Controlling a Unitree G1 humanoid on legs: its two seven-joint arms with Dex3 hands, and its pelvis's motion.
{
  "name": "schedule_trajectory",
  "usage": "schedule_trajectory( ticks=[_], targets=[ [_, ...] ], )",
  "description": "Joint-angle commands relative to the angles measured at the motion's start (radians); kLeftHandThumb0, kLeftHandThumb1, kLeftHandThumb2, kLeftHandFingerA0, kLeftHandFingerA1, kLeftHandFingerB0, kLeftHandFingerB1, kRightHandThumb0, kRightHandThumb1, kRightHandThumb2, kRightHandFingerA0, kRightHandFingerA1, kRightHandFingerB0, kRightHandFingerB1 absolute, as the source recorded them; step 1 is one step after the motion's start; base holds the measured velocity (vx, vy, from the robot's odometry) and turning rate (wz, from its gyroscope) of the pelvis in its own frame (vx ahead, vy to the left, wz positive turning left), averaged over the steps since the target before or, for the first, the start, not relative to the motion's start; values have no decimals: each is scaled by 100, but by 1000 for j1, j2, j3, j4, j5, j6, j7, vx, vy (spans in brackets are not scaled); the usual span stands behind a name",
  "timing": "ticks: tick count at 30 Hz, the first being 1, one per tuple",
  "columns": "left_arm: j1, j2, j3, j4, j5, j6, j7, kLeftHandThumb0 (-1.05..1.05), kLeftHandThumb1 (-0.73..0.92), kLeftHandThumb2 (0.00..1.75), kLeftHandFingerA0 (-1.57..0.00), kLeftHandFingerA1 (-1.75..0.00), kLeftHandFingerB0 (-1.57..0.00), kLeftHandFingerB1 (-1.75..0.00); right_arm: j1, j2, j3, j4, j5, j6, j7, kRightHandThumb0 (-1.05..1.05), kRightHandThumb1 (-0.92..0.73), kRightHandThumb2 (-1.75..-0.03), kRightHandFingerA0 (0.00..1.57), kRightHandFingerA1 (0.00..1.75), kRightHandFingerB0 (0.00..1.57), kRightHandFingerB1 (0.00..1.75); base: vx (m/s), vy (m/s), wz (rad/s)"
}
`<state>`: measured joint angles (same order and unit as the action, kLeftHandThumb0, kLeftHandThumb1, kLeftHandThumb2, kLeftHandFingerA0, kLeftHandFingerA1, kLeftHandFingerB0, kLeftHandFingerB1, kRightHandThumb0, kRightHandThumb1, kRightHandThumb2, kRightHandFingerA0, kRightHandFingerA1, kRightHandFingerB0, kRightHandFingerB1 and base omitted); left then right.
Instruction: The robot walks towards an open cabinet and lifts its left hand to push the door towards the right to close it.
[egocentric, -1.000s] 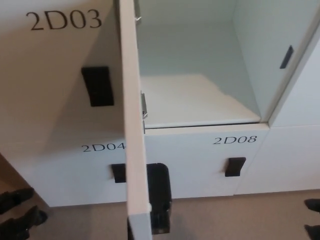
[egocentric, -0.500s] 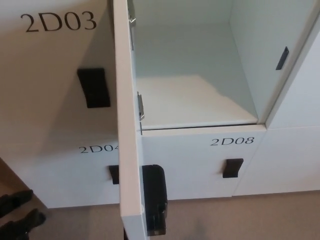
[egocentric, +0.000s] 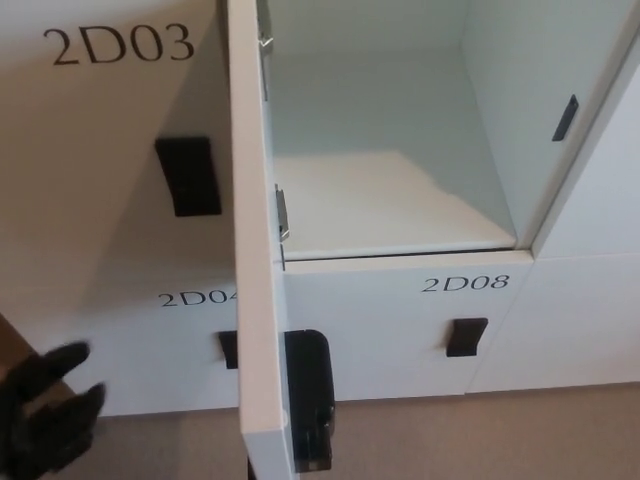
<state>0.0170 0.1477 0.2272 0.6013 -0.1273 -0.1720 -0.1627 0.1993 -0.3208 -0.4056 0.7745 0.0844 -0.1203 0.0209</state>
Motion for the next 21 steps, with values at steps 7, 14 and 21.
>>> schedule_trajectory(
  ticks=[7, 14, 21],
  targets=[
    [-665, -630, -587, -31, 356, 348, 195, -43, 55, 58, -65, -40, -55, -37, 252, 27, -45, -124, 49, -165, 69, -19, -69, -60, 63, 50, 51, 43, -1, 0, 1],
    [-829, -1239, -913, 286, 307, 349, 2, 0, 92, 153, 0, -84, 0, 0, 309, 102, -32, -203, 58, -181, 54, -18, -67, -59, 59, 48, 52, 43, 18, -10, 23],
    [-570, -1076, -1588, -66, -129, 373, -113, -18, 92, 166, 0, 0, 0, 0, 302, 96, -31, -251, 46, -158, 45, -18, -67, -59, 59, 48, 52, 43, -1, 3, 1]
  ],
)
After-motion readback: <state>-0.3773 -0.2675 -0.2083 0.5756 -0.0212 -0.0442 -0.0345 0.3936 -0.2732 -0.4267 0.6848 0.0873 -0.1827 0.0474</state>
